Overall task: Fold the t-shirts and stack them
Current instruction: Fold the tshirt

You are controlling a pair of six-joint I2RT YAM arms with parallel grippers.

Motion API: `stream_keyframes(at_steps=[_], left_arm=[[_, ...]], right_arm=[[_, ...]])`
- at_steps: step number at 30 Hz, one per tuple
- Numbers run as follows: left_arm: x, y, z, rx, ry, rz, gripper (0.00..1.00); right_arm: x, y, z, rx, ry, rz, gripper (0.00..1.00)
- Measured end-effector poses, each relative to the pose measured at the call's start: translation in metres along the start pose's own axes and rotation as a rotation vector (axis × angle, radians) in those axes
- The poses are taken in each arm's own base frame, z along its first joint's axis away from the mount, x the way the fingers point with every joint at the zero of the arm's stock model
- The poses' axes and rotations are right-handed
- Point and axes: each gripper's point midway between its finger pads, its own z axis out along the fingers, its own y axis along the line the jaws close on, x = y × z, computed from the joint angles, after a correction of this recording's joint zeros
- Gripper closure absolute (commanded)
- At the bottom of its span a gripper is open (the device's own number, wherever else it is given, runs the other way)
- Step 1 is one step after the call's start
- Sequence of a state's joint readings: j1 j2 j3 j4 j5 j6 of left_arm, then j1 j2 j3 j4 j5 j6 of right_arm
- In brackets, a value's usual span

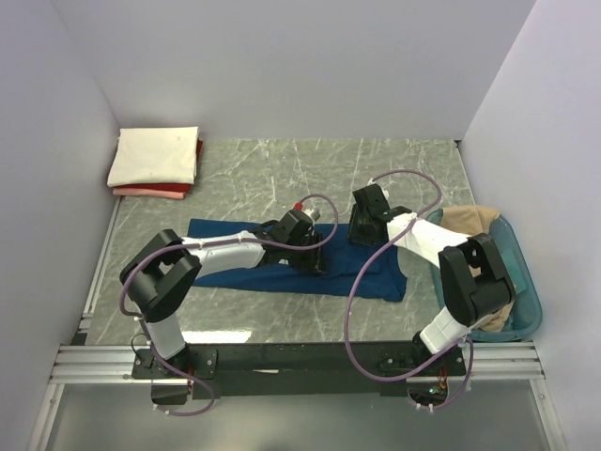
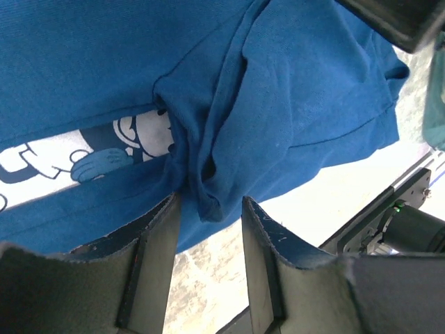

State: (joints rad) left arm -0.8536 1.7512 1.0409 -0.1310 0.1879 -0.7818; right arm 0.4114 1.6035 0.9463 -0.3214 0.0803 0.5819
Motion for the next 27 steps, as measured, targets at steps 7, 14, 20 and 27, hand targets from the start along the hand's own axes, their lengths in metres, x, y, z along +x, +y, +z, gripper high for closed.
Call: stream_keyframes(at_steps=[7, 14, 20, 27], left_arm=[[0.004, -0.001, 0.008, -0.006, 0.017, 0.002, 0.65], [0.003, -0.006, 0.009, 0.005, 0.011, -0.006, 0.87], [0.002, -0.007, 0.009, 0.007, 0.007, -0.012, 0.99], [0.002, -0.007, 0.008, 0.006, 0.005, -0.012, 0.99]], right_arm=[[0.004, -0.002, 0.002, 0.001, 0.005, 0.000, 0.78], [0.017, -0.012, 0.003, 0.018, 0.029, -0.002, 0.93], [0.017, -0.017, -0.018, 0.007, -0.007, 0.007, 0.98], [0.000, -0.018, -0.064, -0.042, -0.123, 0.035, 0.98]])
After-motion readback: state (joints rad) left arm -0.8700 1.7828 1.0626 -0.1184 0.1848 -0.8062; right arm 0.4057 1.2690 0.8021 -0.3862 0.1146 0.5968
